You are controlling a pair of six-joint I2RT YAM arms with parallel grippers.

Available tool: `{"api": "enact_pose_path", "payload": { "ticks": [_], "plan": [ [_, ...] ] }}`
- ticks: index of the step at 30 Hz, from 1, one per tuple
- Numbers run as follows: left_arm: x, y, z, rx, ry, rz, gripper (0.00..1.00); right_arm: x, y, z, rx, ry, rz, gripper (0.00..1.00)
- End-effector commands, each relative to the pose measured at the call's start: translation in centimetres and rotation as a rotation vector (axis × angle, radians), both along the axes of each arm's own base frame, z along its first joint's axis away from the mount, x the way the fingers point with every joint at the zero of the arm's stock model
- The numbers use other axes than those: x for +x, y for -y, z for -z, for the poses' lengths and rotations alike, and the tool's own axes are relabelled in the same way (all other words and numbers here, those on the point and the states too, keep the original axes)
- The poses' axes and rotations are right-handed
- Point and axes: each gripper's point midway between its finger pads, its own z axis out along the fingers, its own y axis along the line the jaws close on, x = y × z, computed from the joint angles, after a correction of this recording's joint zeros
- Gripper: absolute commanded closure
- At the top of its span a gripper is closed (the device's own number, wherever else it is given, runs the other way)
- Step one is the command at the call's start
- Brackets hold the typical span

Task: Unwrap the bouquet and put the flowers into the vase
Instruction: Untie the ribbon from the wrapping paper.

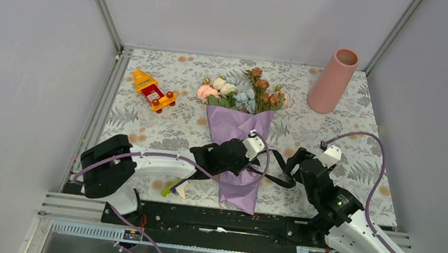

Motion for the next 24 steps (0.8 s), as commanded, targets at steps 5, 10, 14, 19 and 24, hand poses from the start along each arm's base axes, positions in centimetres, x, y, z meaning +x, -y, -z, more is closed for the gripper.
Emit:
{"api": "enact_pose_path", "payload": {
  "ticks": [5, 10, 14, 19, 24],
  "plan": [
    [1.2, 0.5, -1.7, -0.031, 0.059, -0.042, 0.93, 0.6, -0.2, -1.8, 0.024, 0.047, 0.005, 0.16],
    [1.2, -0.4, -6.1, -0.177, 0.094, -0.103, 1.00, 0.6, -0.2, -1.7, 0.019, 0.042, 0.003, 0.16],
    [1.0, -1.5, -9.4, -0.272, 0.081, -0.156, 1.00, 0.7, -0.4, -1.5, 0.005, 0.025, -0.005, 0.16],
    [1.7, -5.5, -9.9, -0.334, 0.030, -0.302, 1.00, 0.9, -2.4, -1.2, 0.003, 0.005, -0.118, 0.17],
    [3.3, -12.7, -7.8, -0.385, -0.037, -0.517, 1.00, 0.8, -6.4, -0.9, 0.031, -0.025, -0.330, 0.21]
  ]
}}
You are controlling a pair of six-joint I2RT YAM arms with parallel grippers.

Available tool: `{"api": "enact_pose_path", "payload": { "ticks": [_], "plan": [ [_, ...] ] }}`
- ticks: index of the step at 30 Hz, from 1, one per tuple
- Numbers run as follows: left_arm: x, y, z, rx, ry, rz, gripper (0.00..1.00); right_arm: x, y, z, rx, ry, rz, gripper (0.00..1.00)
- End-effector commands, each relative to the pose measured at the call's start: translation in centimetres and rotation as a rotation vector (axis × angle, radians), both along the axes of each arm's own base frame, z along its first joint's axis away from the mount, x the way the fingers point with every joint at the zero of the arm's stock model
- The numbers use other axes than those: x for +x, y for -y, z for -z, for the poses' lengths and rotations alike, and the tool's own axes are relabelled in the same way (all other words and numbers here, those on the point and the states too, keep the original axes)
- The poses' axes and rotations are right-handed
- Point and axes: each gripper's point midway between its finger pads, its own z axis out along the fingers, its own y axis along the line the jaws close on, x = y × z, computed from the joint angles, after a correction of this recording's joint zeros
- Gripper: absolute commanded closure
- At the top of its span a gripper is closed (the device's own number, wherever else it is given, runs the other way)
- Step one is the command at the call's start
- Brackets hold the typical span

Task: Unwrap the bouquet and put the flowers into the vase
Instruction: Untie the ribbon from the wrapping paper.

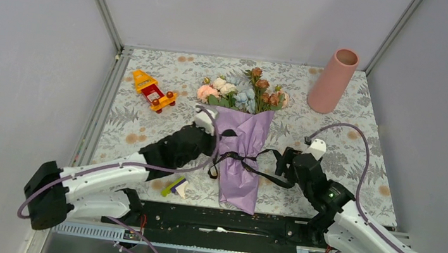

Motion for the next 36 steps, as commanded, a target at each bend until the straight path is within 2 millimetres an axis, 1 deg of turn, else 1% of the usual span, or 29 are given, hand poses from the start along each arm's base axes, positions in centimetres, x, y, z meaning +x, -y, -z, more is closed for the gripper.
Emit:
{"api": "enact_pose_path", "payload": {
  "ticks": [1, 3, 5, 7, 9, 13, 16, 18, 20, 21, 22, 24, 25, 28, 31, 33, 35, 36],
  "plan": [
    [1.2, -6.8, 2.6, -0.064, -0.120, -0.221, 1.00, 0.8, -4.6, -2.2, 0.076, 0.031, -0.217, 0.21],
    [1.3, -9.8, 3.0, -0.112, -0.155, -0.307, 1.00, 0.7, -5.7, -2.1, 0.087, 0.021, -0.276, 0.21],
    [1.0, -12.4, 3.1, -0.158, -0.175, -0.383, 1.00, 0.6, -6.6, -2.1, 0.100, 0.012, -0.316, 0.21],
    [0.4, -14.3, 3.2, -0.193, -0.184, -0.441, 1.00, 0.6, -7.4, -2.0, 0.114, 0.003, -0.348, 0.22],
    [-0.2, -15.9, 3.1, -0.212, -0.180, -0.490, 0.98, 0.5, -8.1, -1.9, 0.126, -0.010, -0.379, 0.22],
    [-1.0, -19.6, 3.6, -0.163, -0.169, -0.634, 0.92, 0.3, -9.4, -1.6, 0.140, -0.034, -0.437, 0.22],
    [-1.4, -21.2, 4.5, -0.104, -0.191, -0.692, 0.93, -0.1, -10.2, -1.4, 0.156, -0.051, -0.482, 0.24],
    [-1.4, -21.4, 4.6, -0.097, -0.206, -0.704, 0.96, -0.6, -10.8, -1.3, 0.176, -0.065, -0.521, 0.24],
    [-1.2, -20.9, 4.2, -0.122, -0.204, -0.689, 0.97, -1.2, -11.4, -1.1, 0.199, -0.079, -0.562, 0.24],
    [-1.1, -20.5, 3.6, -0.146, -0.195, -0.668, 0.97, -1.5, -11.8, -1.1, 0.213, -0.079, -0.584, 0.24],
    [-0.9, -19.9, 2.9, -0.170, -0.184, -0.640, 0.97, -1.8, -12.1, -1.0, 0.226, -0.085, -0.606, 0.23],
    [-0.5, -18.5, 0.5, -0.232, -0.153, -0.574, 0.97, -2.3, -12.5, -0.5, 0.240, -0.103, -0.635, 0.23],
    [-0.3, -17.7, -1.0, -0.263, -0.134, -0.532, 0.97, -2.5, -12.6, -0.1, 0.239, -0.112, -0.640, 0.23],
    [0.2, -14.6, -6.4, -0.342, -0.065, -0.367, 0.97, -2.7, -12.3, 1.3, 0.206, -0.142, -0.644, 0.23],
    [0.6, -11.4, -11.5, -0.372, -0.020, -0.202, 0.99, -2.6, -12.2, 2.2, 0.182, -0.166, -0.641, 0.23],
    [0.6, -9.0, -14.6, -0.397, 0.001, -0.076, 1.00, -2.8, -12.2, 2.6, 0.176, -0.181, -0.644, 0.24],
    [0.7, -6.9, -17.1, -0.435, 0.026, 0.031, 1.00, -3.1, -12.2, 3.0, 0.173, -0.198, -0.650, 0.30],
    [0.7, -5.8, -18.3, -0.459, 0.040, 0.085, 1.00, -3.3, -12.2, 3.2, 0.172, -0.208, -0.651, 0.34]
  ]
}}
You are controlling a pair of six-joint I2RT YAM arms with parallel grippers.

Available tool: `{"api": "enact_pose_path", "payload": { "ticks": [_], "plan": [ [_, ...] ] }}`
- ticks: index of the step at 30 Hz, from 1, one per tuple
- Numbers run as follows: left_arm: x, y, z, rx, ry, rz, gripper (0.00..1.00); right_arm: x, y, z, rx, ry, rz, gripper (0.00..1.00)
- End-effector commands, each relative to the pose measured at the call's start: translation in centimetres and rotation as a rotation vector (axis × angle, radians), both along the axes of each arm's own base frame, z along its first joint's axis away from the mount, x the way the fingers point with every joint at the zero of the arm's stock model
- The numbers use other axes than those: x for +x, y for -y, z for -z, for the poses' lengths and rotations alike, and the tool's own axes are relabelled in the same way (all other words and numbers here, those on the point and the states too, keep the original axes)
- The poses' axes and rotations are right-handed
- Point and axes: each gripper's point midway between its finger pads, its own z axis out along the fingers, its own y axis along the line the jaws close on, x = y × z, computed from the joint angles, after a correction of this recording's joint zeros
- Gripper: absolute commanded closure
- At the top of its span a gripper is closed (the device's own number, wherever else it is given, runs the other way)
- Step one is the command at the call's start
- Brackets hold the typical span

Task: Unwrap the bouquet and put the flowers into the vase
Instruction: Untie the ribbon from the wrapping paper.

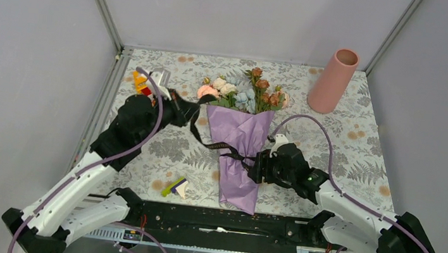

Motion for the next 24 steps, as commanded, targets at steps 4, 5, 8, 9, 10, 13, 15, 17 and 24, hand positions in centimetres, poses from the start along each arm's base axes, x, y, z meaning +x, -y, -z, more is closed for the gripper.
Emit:
{"api": "enact_pose_path", "payload": {
  "ticks": [4, 5, 8, 9, 10, 13, 15, 17, 24],
  "plan": [
    [-0.3, 8.5, -10.3, -0.183, 0.230, 0.427, 1.00, -1.3, -0.8, 0.1, 0.012, -0.018, -0.061, 0.70],
    [-0.3, 9.0, -11.2, -0.198, 0.242, 0.448, 1.00, -1.5, -0.8, 0.0, 0.017, -0.019, -0.061, 0.78],
    [-0.7, 10.8, -13.6, -0.249, 0.293, 0.522, 1.00, -2.0, -0.8, -0.3, 0.039, -0.024, -0.057, 0.94],
    [-0.9, 11.5, -14.4, -0.266, 0.314, 0.548, 1.00, -2.1, -0.9, -0.5, 0.050, -0.029, -0.058, 0.96],
    [-1.3, 12.1, -15.4, -0.279, 0.338, 0.574, 1.00, -2.3, -1.0, -0.7, 0.060, -0.034, -0.062, 0.97],
    [-1.8, 14.0, -17.0, -0.284, 0.368, 0.638, 1.00, -2.8, -1.5, -1.2, 0.084, -0.047, -0.085, 0.99],
    [-1.3, 14.8, -17.2, -0.282, 0.368, 0.645, 1.00, -3.0, -1.7, -1.4, 0.093, -0.053, -0.101, 0.98],
    [-0.3, 14.8, -16.9, -0.274, 0.360, 0.609, 1.00, -3.2, -1.9, -1.5, 0.093, -0.061, -0.113, 0.96],
    [6.8, 8.8, -9.4, -0.093, 0.274, 0.192, 0.99, -3.0, -2.3, -2.9, 0.114, -0.037, -0.109, 0.77]
  ]
}}
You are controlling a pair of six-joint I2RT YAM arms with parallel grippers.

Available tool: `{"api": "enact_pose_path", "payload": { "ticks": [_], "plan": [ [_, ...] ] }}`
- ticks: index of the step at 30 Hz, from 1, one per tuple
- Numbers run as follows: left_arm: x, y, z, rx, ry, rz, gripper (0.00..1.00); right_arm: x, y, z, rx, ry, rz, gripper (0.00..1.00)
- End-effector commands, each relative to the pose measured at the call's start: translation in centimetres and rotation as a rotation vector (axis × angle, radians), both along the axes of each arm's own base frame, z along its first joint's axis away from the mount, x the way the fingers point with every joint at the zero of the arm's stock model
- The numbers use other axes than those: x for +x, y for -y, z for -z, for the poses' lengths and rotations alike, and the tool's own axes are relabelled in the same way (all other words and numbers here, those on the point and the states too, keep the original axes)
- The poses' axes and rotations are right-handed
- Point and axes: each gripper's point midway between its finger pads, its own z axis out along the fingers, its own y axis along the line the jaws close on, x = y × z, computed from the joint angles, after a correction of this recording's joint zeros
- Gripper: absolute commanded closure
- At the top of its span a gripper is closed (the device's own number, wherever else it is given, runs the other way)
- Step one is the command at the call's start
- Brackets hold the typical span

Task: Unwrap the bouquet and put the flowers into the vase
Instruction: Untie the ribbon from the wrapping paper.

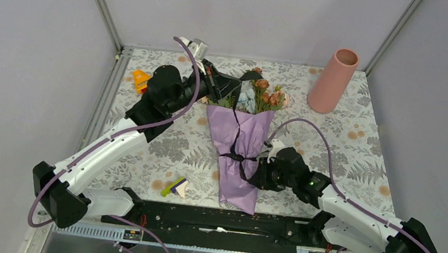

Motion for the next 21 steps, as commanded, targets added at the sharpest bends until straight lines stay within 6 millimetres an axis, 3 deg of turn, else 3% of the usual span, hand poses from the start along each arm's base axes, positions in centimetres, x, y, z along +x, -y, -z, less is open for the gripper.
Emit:
{"api": "enact_pose_path", "payload": {
  "ticks": [1, 4, 6, 8, 10, 13, 16, 21],
  "plan": [
    [4.8, -5.4, 4.3, 0.079, -0.037, -0.286, 0.98, 0.6, -0.7, -2.5, 0.045, 0.043, 0.017, 0.69],
    [6.7, -8.2, 9.0, 0.158, -0.128, -0.387, 0.94, 1.9, 0.9, -2.5, -0.003, 0.079, 0.129, 0.53],
    [7.5, -10.1, 12.5, 0.218, -0.194, -0.457, 0.70, 2.6, 1.6, -3.0, -0.018, 0.111, 0.170, 0.46],
    [8.0, -11.8, 14.5, 0.267, -0.233, -0.522, 0.38, 2.9, 1.7, -3.8, -0.010, 0.141, 0.178, 0.40],
    [8.0, -13.0, 15.7, 0.322, -0.246, -0.563, 0.24, 3.7, 1.9, -4.6, -0.019, 0.184, 0.193, 0.37],
    [7.3, -14.1, 15.9, 0.351, -0.225, -0.590, 0.15, 4.7, 2.4, -4.9, -0.079, 0.210, 0.214, 0.32],
    [5.8, -13.5, 15.5, 0.347, -0.155, -0.523, 0.12, 5.7, 2.8, -4.7, -0.163, 0.236, 0.207, 0.30],
    [1.2, -8.3, 17.9, 0.376, -0.095, -0.190, 0.15, 7.1, 2.6, -4.1, -0.246, 0.257, 0.162, 0.29]
  ]
}}
